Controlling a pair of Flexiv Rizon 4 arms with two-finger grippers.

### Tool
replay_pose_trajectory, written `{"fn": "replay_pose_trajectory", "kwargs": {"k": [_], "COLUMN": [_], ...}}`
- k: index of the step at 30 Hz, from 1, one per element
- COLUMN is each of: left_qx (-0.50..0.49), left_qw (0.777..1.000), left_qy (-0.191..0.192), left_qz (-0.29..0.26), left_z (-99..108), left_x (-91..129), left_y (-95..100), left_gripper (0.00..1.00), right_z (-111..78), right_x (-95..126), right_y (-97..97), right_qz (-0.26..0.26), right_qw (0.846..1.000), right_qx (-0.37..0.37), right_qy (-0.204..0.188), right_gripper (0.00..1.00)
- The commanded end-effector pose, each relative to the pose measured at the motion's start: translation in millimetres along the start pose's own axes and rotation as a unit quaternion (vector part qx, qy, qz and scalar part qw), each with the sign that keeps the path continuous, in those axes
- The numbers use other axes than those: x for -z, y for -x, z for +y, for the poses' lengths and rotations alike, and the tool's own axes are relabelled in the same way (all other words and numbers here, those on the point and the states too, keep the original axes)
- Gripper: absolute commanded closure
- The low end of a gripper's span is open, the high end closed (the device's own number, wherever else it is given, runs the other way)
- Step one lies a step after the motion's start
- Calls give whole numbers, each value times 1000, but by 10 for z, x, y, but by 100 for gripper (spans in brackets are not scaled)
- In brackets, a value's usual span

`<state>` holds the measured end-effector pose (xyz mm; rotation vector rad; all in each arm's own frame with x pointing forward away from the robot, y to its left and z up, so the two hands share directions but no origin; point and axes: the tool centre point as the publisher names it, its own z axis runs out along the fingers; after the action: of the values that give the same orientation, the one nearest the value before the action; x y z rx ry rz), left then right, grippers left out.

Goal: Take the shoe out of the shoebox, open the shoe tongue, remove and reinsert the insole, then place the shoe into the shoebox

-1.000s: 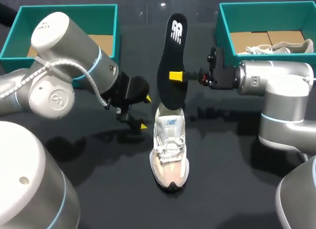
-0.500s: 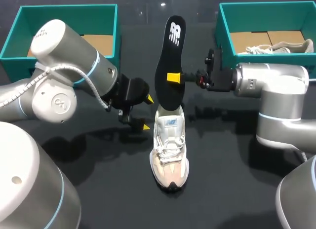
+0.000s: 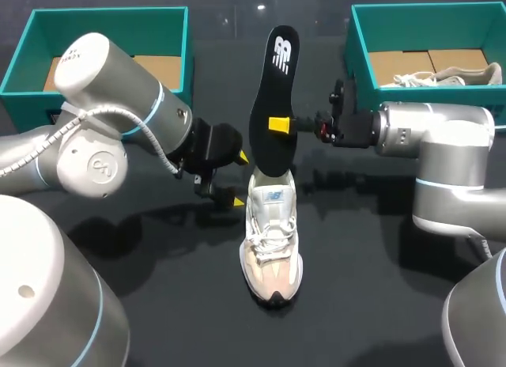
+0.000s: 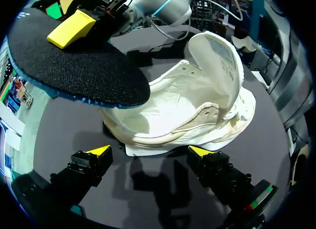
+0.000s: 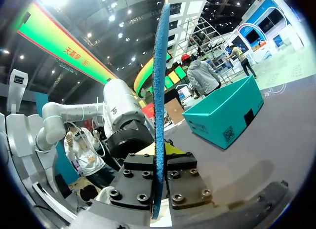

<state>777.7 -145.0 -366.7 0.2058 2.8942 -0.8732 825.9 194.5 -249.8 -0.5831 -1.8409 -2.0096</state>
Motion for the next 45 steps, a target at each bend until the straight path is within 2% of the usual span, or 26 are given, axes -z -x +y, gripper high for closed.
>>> {"fn": "replay_pose_trajectory", "kwargs": {"k": [1, 14, 24, 32, 45], "left_qx": [5, 7, 7, 7, 7], "left_qw": [1000, 1000, 1000, 1000, 1000], "left_qy": [5, 5, 5, 5, 5], "left_qz": [-4, -4, -4, -4, -4], "left_z": [-19, -10, -10, -10, -10], "left_x": [-32, -33, -33, -33, -33], "left_y": [9, 15, 15, 15, 15], "left_gripper": [0, 0, 0, 0, 0], "right_z": [-34, -71, -236, -279, -464], "right_x": [4, 19, -50, -60, -54], "right_y": [11, 31, 59, 13, -46], "right_qz": [-2, -6, 3, 0, -16], "right_qw": [1000, 1000, 999, 999, 998], "right_qx": [5, 11, 29, 45, 53], "right_qy": [1, 4, 12, 5, -18], "right_gripper": [100, 100, 100, 100, 100]}}
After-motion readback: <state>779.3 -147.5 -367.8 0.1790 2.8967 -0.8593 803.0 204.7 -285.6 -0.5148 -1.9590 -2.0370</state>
